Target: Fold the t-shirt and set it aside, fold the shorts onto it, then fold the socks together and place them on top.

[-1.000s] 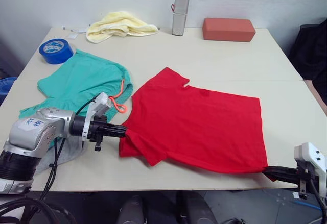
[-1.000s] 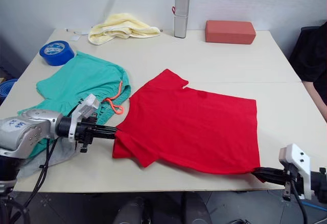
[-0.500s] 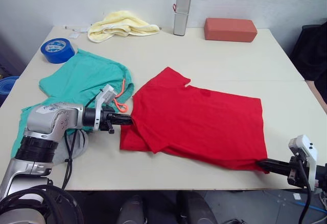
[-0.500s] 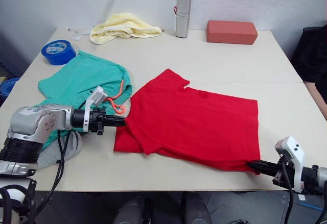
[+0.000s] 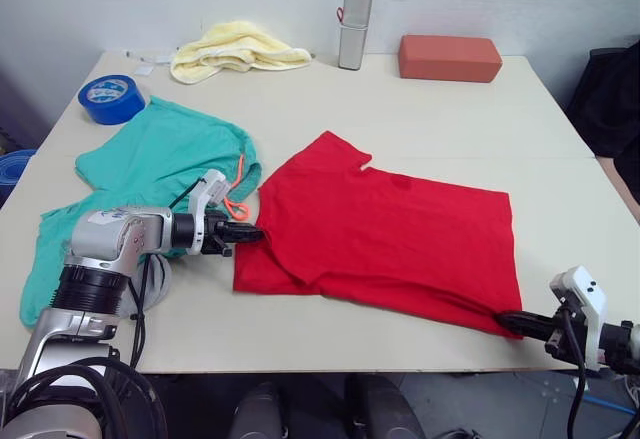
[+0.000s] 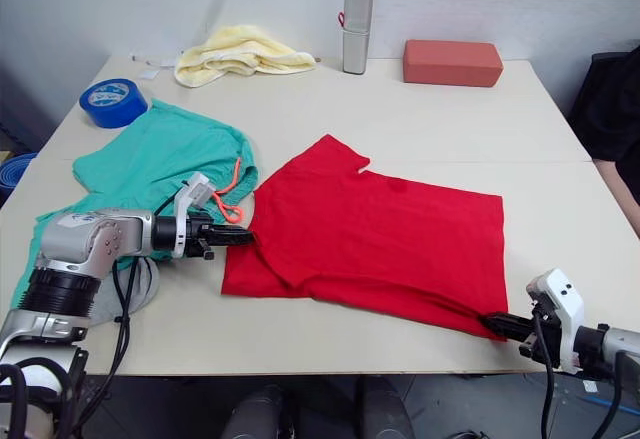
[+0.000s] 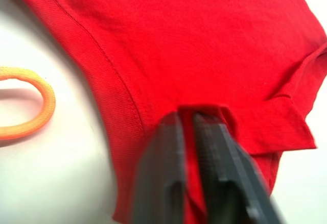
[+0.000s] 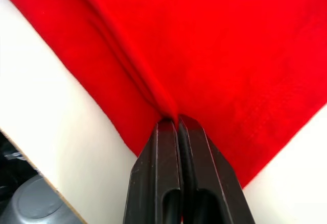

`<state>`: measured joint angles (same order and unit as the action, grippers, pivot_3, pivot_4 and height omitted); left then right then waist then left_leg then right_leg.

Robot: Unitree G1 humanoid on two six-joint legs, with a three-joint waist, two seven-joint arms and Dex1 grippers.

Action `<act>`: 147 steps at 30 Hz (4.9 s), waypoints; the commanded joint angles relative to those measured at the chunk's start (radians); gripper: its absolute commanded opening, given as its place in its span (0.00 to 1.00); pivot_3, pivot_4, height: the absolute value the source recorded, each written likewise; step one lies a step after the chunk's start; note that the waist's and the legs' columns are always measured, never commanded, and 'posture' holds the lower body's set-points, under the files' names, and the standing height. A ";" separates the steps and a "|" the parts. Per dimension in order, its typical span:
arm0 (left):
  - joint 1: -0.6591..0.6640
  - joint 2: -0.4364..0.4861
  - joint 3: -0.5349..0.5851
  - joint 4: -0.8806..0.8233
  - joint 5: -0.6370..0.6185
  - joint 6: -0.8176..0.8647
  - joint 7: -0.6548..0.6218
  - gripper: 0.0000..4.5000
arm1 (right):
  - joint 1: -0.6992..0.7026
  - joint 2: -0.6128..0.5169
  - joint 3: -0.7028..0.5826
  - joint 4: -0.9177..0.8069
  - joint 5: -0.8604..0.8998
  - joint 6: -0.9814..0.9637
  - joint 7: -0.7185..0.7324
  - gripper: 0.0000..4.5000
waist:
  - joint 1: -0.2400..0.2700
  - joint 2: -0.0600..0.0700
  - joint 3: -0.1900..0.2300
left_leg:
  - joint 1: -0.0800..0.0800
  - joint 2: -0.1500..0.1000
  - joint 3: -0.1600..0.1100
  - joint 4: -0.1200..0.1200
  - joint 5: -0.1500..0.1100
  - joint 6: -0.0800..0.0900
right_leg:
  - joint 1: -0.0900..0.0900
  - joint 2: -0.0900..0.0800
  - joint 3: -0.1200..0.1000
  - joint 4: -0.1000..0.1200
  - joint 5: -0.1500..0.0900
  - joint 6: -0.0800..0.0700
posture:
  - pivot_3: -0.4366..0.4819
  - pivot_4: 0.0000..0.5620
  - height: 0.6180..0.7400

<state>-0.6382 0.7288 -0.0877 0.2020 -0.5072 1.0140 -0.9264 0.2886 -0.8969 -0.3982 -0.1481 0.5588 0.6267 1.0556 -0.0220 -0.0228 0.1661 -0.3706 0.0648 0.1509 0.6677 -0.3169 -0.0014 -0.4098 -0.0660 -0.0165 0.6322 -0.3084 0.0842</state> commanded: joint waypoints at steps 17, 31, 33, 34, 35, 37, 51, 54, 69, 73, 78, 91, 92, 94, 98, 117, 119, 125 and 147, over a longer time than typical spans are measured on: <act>0.374 0.095 0.118 -0.416 -0.006 -0.630 -0.424 0.00 | 0.090 0.035 -0.093 -0.226 -0.002 -0.273 0.155 0.13 | 0.006 -0.001 -0.001 | 0.001 0.001 -0.001 -0.002 -0.001 0.000 | 0.002 -0.001 0.000 -0.002 0.000 0.000 | 0.48 0.27 1.00; 0.236 -0.159 -0.142 -0.182 0.310 -0.877 -0.242 0.00 | 0.022 0.114 0.054 -0.032 -0.154 -0.559 0.115 0.00 | 0.020 0.000 -0.001 | 0.001 0.000 0.004 0.000 -0.002 0.005 | 0.001 -0.001 0.002 -0.003 0.002 0.003 | 0.48 0.27 1.00; 0.217 -0.168 -0.157 -0.143 0.346 -0.910 -0.230 0.00 | 0.033 0.114 0.051 -0.042 -0.143 -0.544 0.110 0.00 | 0.020 0.000 -0.002 | 0.001 0.000 0.004 0.000 -0.002 0.005 | 0.001 -0.001 0.002 -0.003 0.002 0.003 | 0.48 0.27 1.00; 0.207 -0.181 -0.156 -0.126 0.349 -0.914 -0.217 0.00 | 0.039 0.117 0.047 -0.047 -0.142 -0.544 0.104 0.00 | 0.019 0.000 -0.002 | 0.001 0.000 0.004 0.000 -0.002 0.005 | 0.001 -0.001 0.002 -0.003 0.002 0.003 | 0.48 0.27 1.00; 0.199 -0.194 -0.151 -0.113 0.346 -0.910 -0.202 0.00 | 0.044 0.119 0.043 -0.051 -0.137 -0.542 0.099 0.00 | 0.020 0.000 -0.002 | 0.001 0.001 0.004 0.000 -0.002 0.004 | 0.001 -0.001 0.002 -0.003 0.002 0.003 | 0.48 0.27 1.00; 0.176 -0.228 -0.126 -0.092 0.334 -0.889 -0.154 0.00 | 0.053 0.125 0.037 -0.059 -0.127 -0.537 0.087 0.00 | 0.020 0.000 -0.002 | 0.001 0.001 0.004 0.000 -0.002 0.004 | 0.001 -0.001 0.002 -0.003 0.002 0.003 | 0.48 0.27 1.00; 0.155 -0.281 -0.042 -0.139 0.221 -0.831 -0.118 0.00 | -0.075 0.199 0.209 -0.199 -0.148 -0.415 -0.081 0.00 | 0.019 0.000 -0.002 | 0.001 0.002 0.004 0.001 -0.002 0.003 | 0.000 -0.001 0.001 0.000 0.002 0.003 | 0.48 0.27 1.00; 0.210 -0.242 -0.099 -0.252 0.203 -0.758 -0.172 0.00 | -0.161 0.236 0.326 -0.202 -0.207 -0.405 -0.123 0.00 | 0.019 0.000 -0.002 | 0.001 0.002 0.005 0.001 -0.002 0.003 | 0.000 -0.001 0.001 0.000 0.002 0.003 | 0.48 0.27 1.00; 0.270 -0.176 -0.019 -0.090 0.400 -0.833 0.098 0.00 | -0.176 0.207 0.327 0.027 -0.283 -0.620 -0.095 0.00 | 0.022 0.001 -0.002 | 0.002 0.001 0.005 0.002 -0.002 0.004 | 0.000 -0.002 -0.002 0.000 0.001 0.003 | 0.48 0.27 1.00; 0.241 -0.190 0.011 -0.021 0.404 -0.890 0.141 0.00 | -0.124 0.182 0.222 0.068 -0.223 -0.658 -0.062 0.00 | 0.020 0.000 -0.002 | 0.003 0.000 0.005 0.001 -0.002 0.005 | 0.001 -0.003 -0.002 0.000 0.002 0.003 | 0.48 0.27 1.00; 0.211 -0.209 0.027 0.012 0.410 -0.965 0.167 0.00 | -0.086 0.163 0.149 0.129 -0.222 -0.702 -0.048 0.00 | 0.019 0.000 -0.002 | 0.002 0.001 0.005 0.000 -0.002 0.005 | 0.001 -0.007 -0.003 0.000 0.002 0.003 | 0.48 0.27 1.00; 0.354 -0.098 -0.018 -0.334 0.138 -0.813 -0.200 0.00 | -0.002 0.163 0.138 -0.103 -0.094 -0.611 0.010 0.00 | 0.018 0.002 -0.002 | 0.003 0.002 0.006 -0.001 -0.001 0.003 | 0.000 -0.008 -0.002 0.000 0.002 0.003 | 0.48 0.27 1.00; 0.363 -0.093 -0.038 -0.332 0.155 -0.820 -0.206 0.00 | -0.004 0.167 0.153 -0.110 -0.102 -0.610 0.010 0.00 | 0.018 0.002 -0.002 | 0.004 0.001 0.006 -0.001 -0.001 0.003 | 0.000 -0.007 -0.002 0.000 0.002 0.003 | 0.48 0.27 1.00; 0.364 -0.091 -0.063 -0.315 0.184 -0.829 -0.205 0.00 | -0.016 0.174 0.180 -0.115 -0.117 -0.609 0.006 0.00 | 0.018 0.001 -0.002 | 0.003 0.001 0.006 -0.001 -0.002 0.004 | 0.000 -0.007 -0.002 -0.001 0.001 0.003 | 0.48 0.27 1.00; 0.324 -0.100 -0.094 -0.214 0.294 -0.887 -0.148 0.00 | -0.051 0.188 0.229 -0.101 -0.153 -0.612 -0.015 0.00 | 0.020 0.001 -0.002 | 0.003 0.000 0.005 -0.001 -0.002 0.005 | 0.000 -0.008 -0.002 -0.001 0.001 0.003 | 0.48 0.27 1.00; 0.094 -0.240 -0.058 0.068 0.433 -0.862 0.085 0.00 | -0.073 0.171 0.120 0.133 -0.218 -0.653 -0.090 0.00 | 0.017 0.001 -0.002 | 0.001 0.000 0.005 0.000 -0.002 0.005 | 0.000 -0.003 -0.004 -0.002 0.002 0.003 | 0.48 0.27 1.00; 0.102 -0.210 -0.030 0.039 0.421 -0.820 0.088 0.00 | -0.079 0.173 0.096 0.148 -0.208 -0.660 -0.095 0.00 | 0.015 0.001 -0.002 | 0.002 0.001 0.006 0.000 -0.001 0.005 | 0.000 -0.002 -0.003 -0.001 0.002 0.003 | 0.48 0.27 1.00; 0.226 -0.131 0.030 -0.246 0.188 -0.755 -0.136 0.00 | -0.078 0.185 0.112 -0.014 -0.072 -0.604 -0.011 0.00 | 0.014 0.002 -0.002 | 0.002 0.002 0.007 -0.001 -0.001 0.004 | -0.001 -0.005 -0.002 -0.001 0.002 0.003 | 0.48 0.27 1.00; 0.440 -0.035 0.118 -0.388 0.217 -0.717 -0.035 0.13 | 0.025 0.109 -0.021 0.126 -0.088 -0.634 0.044 0.00 | 0.011 0.002 -0.002 | 0.003 0.001 0.004 -0.003 -0.003 0.008 | 0.001 -0.011 -0.001 -0.002 0.002 0.003 | 0.48 0.27 1.00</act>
<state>-0.1981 0.6852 -0.0227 -0.1165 -0.2417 0.3340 -0.9422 0.3126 -0.7673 -0.3625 0.0090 0.4235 -0.0242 1.0965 -0.0109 -0.0209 0.1640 -0.3677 0.0653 0.1549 0.6650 -0.3201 0.0066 -0.4087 -0.0774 -0.0169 0.6302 -0.3069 0.0868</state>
